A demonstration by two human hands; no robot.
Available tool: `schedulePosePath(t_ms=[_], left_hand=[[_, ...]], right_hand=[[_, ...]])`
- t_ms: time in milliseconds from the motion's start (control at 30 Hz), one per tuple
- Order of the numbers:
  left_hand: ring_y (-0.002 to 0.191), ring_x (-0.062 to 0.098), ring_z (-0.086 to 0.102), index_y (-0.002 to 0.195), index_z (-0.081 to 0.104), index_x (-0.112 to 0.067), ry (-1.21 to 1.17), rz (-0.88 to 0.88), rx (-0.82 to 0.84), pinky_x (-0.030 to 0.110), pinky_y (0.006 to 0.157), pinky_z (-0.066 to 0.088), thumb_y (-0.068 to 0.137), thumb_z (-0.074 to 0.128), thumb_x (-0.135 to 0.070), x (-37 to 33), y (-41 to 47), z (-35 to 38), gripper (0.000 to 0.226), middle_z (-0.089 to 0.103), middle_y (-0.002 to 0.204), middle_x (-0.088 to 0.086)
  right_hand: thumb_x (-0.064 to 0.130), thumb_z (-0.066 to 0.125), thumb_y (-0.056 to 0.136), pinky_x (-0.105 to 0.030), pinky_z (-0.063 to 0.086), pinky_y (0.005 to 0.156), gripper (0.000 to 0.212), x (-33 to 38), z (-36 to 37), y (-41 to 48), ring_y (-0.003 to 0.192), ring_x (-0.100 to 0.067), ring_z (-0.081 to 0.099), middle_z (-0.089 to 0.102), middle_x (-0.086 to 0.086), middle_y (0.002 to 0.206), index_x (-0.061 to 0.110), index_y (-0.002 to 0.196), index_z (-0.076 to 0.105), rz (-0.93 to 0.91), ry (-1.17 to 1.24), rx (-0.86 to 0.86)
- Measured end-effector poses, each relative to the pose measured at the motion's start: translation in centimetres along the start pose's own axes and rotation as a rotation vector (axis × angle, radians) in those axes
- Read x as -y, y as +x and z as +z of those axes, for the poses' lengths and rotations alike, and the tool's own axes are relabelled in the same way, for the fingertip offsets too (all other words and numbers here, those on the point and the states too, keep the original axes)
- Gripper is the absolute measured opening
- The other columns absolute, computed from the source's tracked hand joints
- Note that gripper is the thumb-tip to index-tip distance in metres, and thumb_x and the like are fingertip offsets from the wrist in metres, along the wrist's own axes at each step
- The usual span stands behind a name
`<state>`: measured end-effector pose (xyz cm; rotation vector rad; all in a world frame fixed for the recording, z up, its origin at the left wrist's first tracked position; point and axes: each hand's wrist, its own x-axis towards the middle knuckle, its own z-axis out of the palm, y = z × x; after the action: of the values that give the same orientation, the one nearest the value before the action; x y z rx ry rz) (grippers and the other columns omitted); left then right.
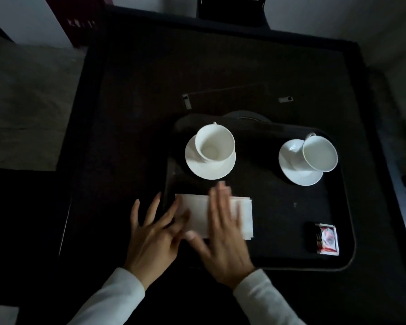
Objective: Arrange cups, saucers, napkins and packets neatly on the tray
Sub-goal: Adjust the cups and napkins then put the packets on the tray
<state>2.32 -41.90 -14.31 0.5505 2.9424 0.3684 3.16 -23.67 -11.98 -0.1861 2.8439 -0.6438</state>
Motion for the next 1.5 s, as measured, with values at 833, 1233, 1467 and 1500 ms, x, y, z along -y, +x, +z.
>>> schedulePosePath(t_ms=[833, 1233, 1467, 1500], left_hand=[[0.142, 0.042, 0.043, 0.128, 0.069, -0.036, -0.09, -0.035, 0.001, 0.078, 0.108, 0.024, 0.081, 0.069, -0.028, -0.5, 0.1, -0.8, 0.048, 0.05, 0.154, -0.008], [0.139, 0.045, 0.045, 0.115, 0.076, -0.028, -0.006, 0.004, -0.035, 0.081, 0.104, 0.027, 0.085, 0.05, -0.043, 0.3, 0.1, 1.1, 0.042, 0.065, 0.14, 0.0], [0.138, 0.044, 0.045, 0.126, 0.072, -0.029, -0.044, 0.001, -0.085, 0.079, 0.107, 0.024, 0.084, 0.051, -0.032, -0.3, 0.1, 0.2, 0.047, 0.054, 0.151, -0.004], [0.138, 0.043, 0.045, 0.125, 0.073, -0.029, -0.048, -0.004, -0.09, 0.078, 0.107, 0.024, 0.086, 0.052, -0.033, -0.3, 0.1, 0.2, 0.045, 0.054, 0.151, -0.004]], right_hand=[[0.083, 0.005, 0.086, -0.059, -0.012, 0.122, 0.096, -1.8, -0.8, -1.3, 0.155, -0.025, -0.018, -0.019, -0.009, 0.167, 0.023, 0.16, -0.004, 0.233, -0.104, -0.005], [0.083, 0.011, 0.087, -0.045, -0.013, 0.124, 0.099, 2.2, 2.5, 1.3, 0.156, -0.014, -0.013, -0.002, -0.001, 0.17, 0.018, 0.162, 0.009, -0.113, 0.018, 0.127], [0.085, 0.01, 0.088, -0.055, -0.006, 0.124, 0.092, -4.1, 0.5, -0.9, 0.157, -0.024, -0.009, -0.008, -0.002, 0.17, 0.029, 0.162, 0.003, 0.074, -0.158, 0.098], [0.085, 0.009, 0.087, -0.056, -0.006, 0.124, 0.093, -4.9, 0.1, -1.1, 0.157, -0.023, -0.011, -0.01, -0.001, 0.169, 0.031, 0.161, 0.001, 0.103, -0.167, 0.098]])
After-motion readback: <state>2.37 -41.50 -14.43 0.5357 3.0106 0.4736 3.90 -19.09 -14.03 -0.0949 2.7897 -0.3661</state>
